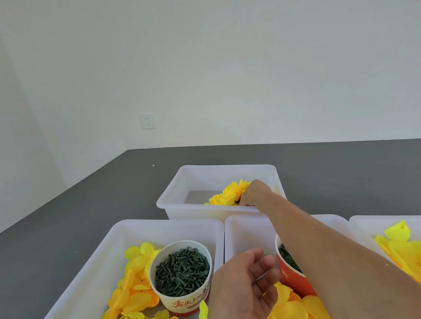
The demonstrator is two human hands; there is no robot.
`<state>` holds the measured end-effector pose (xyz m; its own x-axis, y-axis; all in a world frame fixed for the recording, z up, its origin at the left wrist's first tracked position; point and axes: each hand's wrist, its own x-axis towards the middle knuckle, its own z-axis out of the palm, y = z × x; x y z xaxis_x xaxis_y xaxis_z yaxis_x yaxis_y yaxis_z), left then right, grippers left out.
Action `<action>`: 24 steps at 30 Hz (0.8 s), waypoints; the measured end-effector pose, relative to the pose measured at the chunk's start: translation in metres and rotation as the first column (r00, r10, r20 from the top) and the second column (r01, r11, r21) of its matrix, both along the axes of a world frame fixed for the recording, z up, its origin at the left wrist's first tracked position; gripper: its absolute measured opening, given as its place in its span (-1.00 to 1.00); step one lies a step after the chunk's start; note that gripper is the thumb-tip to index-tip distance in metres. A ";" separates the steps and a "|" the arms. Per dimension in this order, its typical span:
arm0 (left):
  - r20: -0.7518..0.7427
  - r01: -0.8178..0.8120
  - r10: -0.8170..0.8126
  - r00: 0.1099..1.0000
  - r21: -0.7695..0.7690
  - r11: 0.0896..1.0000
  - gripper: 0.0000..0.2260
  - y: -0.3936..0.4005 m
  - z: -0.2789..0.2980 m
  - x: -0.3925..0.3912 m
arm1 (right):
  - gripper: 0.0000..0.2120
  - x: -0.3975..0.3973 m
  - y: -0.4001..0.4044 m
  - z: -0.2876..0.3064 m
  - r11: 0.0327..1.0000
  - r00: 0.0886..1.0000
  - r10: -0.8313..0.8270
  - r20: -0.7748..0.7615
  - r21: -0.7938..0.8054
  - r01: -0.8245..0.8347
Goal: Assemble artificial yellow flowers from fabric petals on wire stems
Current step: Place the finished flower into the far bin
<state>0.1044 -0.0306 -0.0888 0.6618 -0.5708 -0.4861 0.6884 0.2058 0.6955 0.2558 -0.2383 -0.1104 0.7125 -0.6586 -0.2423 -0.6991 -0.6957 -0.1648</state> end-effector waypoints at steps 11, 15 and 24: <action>-0.013 -0.003 0.003 1.000 -0.018 1.000 -0.88 0.000 -0.001 0.000 | -0.70 0.006 -0.004 -0.006 0.998 0.999 -0.039 0.039 0.057 0.036; -0.008 0.000 0.000 1.000 -0.011 1.000 -0.88 0.001 0.000 -0.001 | -0.68 0.006 -0.007 -0.011 0.993 0.986 -0.084 0.141 0.097 0.071; -0.003 0.015 -0.015 1.000 -0.009 1.000 -0.86 0.002 0.000 0.001 | -0.67 0.014 -0.001 -0.011 0.990 0.991 0.128 0.029 0.061 -0.129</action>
<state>0.1051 -0.0291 -0.0886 0.6516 -0.5851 -0.4827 0.6934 0.2016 0.6917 0.2696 -0.2389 -0.1215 0.7966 -0.5452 -0.2613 -0.5997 -0.7671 -0.2277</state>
